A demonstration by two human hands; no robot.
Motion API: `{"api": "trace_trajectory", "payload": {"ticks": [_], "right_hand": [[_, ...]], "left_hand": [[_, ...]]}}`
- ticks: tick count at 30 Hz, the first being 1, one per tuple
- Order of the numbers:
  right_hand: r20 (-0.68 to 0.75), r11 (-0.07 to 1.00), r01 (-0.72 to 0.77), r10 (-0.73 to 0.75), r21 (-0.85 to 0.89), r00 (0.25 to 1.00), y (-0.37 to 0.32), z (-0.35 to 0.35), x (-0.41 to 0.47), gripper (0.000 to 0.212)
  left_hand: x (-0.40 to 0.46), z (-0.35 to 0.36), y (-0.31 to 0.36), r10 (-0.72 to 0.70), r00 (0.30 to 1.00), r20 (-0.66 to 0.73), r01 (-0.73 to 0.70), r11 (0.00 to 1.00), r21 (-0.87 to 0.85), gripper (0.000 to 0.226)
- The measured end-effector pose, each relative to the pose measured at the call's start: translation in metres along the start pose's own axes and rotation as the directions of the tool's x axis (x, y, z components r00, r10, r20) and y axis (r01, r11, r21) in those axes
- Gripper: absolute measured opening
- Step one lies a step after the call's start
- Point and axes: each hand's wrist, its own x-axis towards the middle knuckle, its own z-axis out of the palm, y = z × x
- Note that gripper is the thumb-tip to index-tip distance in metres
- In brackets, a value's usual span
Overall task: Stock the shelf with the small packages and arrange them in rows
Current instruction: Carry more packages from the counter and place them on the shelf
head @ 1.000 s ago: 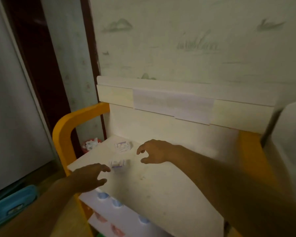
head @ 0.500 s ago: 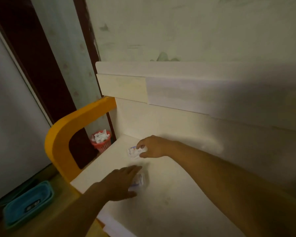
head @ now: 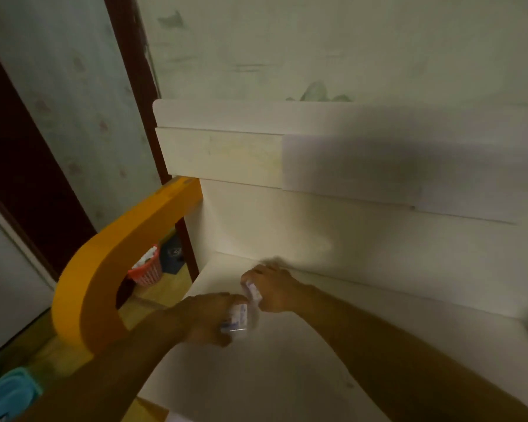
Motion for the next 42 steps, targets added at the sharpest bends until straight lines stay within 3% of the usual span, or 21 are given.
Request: {"api": "trace_trajectory", "payload": {"ticks": [3,5,8,10,13,18,22,29,32,37,42], "right_hand": [[0.021,0.995,-0.087,0.085,0.058,0.996,-0.001,-0.001,-0.006,0.063],[0.05,0.984,-0.112,0.107,0.137,0.993,-0.001,-0.007,-0.016,0.075],[0.006,0.968,-0.164,0.166,0.19,0.986,0.003,-0.022,-0.039,0.076],[-0.018,0.959,-0.208,0.215,0.191,0.976,0.009,-0.036,-0.059,0.075],[-0.035,0.951,-0.26,0.27,0.166,0.962,0.02,-0.067,-0.094,0.073],[-0.104,0.91,-0.392,0.406,0.134,0.908,0.034,-0.111,-0.169,0.073],[-0.15,0.856,-0.498,0.515,0.139,0.844,0.05,-0.122,-0.23,0.072],[-0.278,0.762,-0.633,0.643,0.136,0.714,0.082,-0.162,-0.361,0.071],[-0.367,0.731,-0.675,0.656,0.095,0.659,0.095,-0.175,-0.418,0.068],[-0.416,0.682,-0.709,0.705,0.178,0.574,0.117,-0.173,-0.517,0.067],[-0.402,0.639,-0.744,0.744,0.195,0.534,0.147,-0.147,-0.621,0.064]], "left_hand": [[0.001,-0.011,-0.017,0.056,0.998,0.043,-0.054,0.997,-0.048,0.062],[0.002,-0.017,-0.025,0.1,0.995,0.019,-0.098,0.992,-0.084,0.072],[0.01,-0.026,-0.032,0.146,0.988,-0.059,-0.153,0.977,-0.147,0.093],[0.015,-0.034,-0.022,0.191,0.978,-0.077,-0.201,0.967,-0.155,0.089],[0.027,-0.055,0.0,0.311,0.945,-0.102,-0.314,0.949,-0.019,0.077],[0.045,-0.088,0.045,0.444,0.879,-0.172,-0.429,0.896,0.117,0.078],[0.053,-0.104,0.103,0.546,0.807,-0.225,-0.533,0.837,0.123,0.079],[0.046,-0.143,0.237,0.724,0.673,-0.149,-0.698,0.689,0.195,0.083],[0.037,-0.162,0.3,0.761,0.618,-0.2,-0.747,0.647,0.155,0.079],[0.018,-0.167,0.406,0.804,0.519,-0.291,-0.839,0.544,0.004,0.061],[0.008,-0.147,0.51,0.851,0.461,-0.25,-0.878,0.478,0.008,0.071]]}}
